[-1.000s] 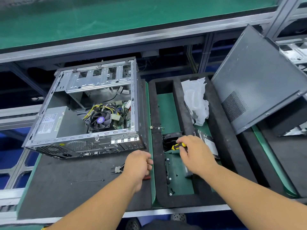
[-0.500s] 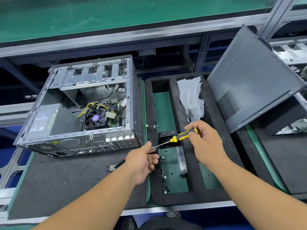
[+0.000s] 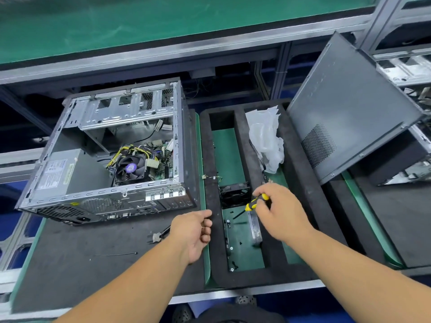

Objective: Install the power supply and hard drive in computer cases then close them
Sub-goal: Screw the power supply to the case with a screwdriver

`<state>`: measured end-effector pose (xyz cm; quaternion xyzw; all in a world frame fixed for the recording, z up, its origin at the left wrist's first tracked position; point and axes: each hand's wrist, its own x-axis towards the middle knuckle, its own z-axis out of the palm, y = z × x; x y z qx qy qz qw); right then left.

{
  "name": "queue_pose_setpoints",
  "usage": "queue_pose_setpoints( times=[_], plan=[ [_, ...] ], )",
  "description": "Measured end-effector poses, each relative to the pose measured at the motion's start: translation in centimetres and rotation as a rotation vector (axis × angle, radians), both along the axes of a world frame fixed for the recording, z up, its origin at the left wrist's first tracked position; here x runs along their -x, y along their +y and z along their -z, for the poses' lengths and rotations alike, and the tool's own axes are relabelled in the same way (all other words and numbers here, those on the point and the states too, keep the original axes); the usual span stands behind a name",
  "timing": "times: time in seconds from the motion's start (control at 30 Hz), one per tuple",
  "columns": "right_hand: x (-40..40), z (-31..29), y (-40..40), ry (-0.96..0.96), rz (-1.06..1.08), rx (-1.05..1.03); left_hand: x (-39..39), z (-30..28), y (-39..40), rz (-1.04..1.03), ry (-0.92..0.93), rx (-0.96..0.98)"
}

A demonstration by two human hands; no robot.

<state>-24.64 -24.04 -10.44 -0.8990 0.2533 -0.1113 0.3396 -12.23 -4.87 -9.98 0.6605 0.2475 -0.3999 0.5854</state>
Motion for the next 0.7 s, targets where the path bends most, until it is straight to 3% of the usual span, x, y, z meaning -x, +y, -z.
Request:
queue_pose_setpoints(
  times=[0.37, 0.53, 0.7],
  plan=[
    [-0.8, 1.4, 1.7, 0.089, -0.146, 0.214, -0.2, -0.3, 1.2, 0.008, 0.035, 0.024],
    [-0.4, 0.6, 1.4, 0.057, -0.09, 0.136, -0.3, -0.6, 1.2, 0.015, 0.036, 0.049],
    [0.8, -0.9, 0.9, -0.068, 0.104, -0.11, 0.1, -0.5, 0.9, 0.085, -0.023, 0.019]
  ],
)
